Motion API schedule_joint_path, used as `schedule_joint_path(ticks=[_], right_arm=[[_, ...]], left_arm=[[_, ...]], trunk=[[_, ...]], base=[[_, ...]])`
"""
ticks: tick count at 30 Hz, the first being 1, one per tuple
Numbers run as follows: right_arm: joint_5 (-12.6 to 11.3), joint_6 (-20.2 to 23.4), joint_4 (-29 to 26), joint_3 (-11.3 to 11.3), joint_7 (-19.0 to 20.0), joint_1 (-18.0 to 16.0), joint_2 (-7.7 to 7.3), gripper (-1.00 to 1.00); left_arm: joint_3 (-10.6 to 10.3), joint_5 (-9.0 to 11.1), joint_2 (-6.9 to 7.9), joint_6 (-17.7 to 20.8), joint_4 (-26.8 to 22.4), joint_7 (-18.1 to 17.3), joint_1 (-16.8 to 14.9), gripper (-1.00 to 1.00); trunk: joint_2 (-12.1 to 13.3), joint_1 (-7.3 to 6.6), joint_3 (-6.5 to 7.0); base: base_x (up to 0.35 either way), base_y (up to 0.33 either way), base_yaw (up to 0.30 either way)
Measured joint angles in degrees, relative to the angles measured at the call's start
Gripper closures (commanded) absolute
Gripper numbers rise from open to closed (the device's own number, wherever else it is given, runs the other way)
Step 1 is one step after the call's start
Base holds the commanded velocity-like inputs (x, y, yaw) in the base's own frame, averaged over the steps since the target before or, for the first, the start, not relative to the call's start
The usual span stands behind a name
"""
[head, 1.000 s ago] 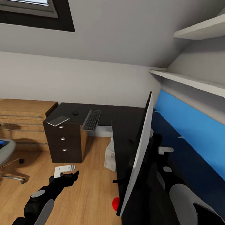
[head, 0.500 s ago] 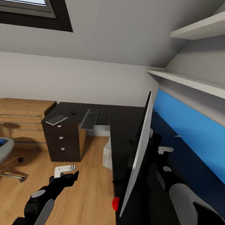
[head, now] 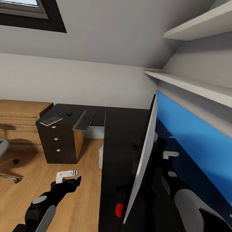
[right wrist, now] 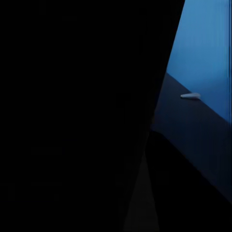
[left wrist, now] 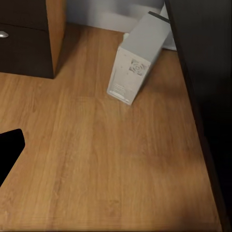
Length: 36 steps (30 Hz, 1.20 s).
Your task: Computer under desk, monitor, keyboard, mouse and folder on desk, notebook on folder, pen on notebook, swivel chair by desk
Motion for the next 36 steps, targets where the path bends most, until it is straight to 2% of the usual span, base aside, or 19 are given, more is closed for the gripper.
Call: schedule_joint_path(ticks=[5, 14, 21, 28, 33, 36], right_arm=[[0.0, -0.1, 0.0, 0.4, 0.0, 0.0, 0.54, 1.00], [0.0, -0.4, 0.0, 1.5, -0.1, 0.0, 3.06, 1.00], [0.0, -0.1, 0.1, 0.1, -0.3, 0.0, 0.25, 1.00], [0.0, -0.2, 0.0, 0.7, 1.2, 0.0, 0.72, 1.00], [0.0, -0.2, 0.0, 0.6, 0.5, 0.0, 0.94, 1.00], [0.1, 0.0, 0.0, 0.8, -0.2, 0.0, 1.85, 1.00]], left_arm=[[0.0, -0.1, 0.00, 0.0, 0.0, 0.0, 0.0, -1.00], [0.0, -0.1, 0.00, -0.1, 0.0, 0.0, 0.0, -1.00], [-0.1, 0.0, -0.01, -0.1, 0.0, 0.0, 0.0, -1.00], [-0.1, 0.0, 0.00, -0.1, 0.0, 0.0, 0.0, -1.00], [-0.1, -0.1, 0.00, -0.2, 0.0, 0.0, 0.0, -1.00], [-0.1, -0.1, 0.00, -0.2, 0.0, 0.0, 0.0, -1.00]], trunk=[[0.0, 0.00, 0.00], [0.0, 0.00, 0.00], [0.0, -0.01, 0.00], [0.0, -0.02, 0.00], [0.0, -0.01, 0.00], [0.0, -0.01, 0.00]], base=[[-0.010, -0.319, 0.000], [-0.001, -0.323, 0.000], [0.009, -0.051, 0.000], [0.100, -0.170, 0.000], [0.008, -0.049, 0.000], [0.001, -0.197, 0.000]])
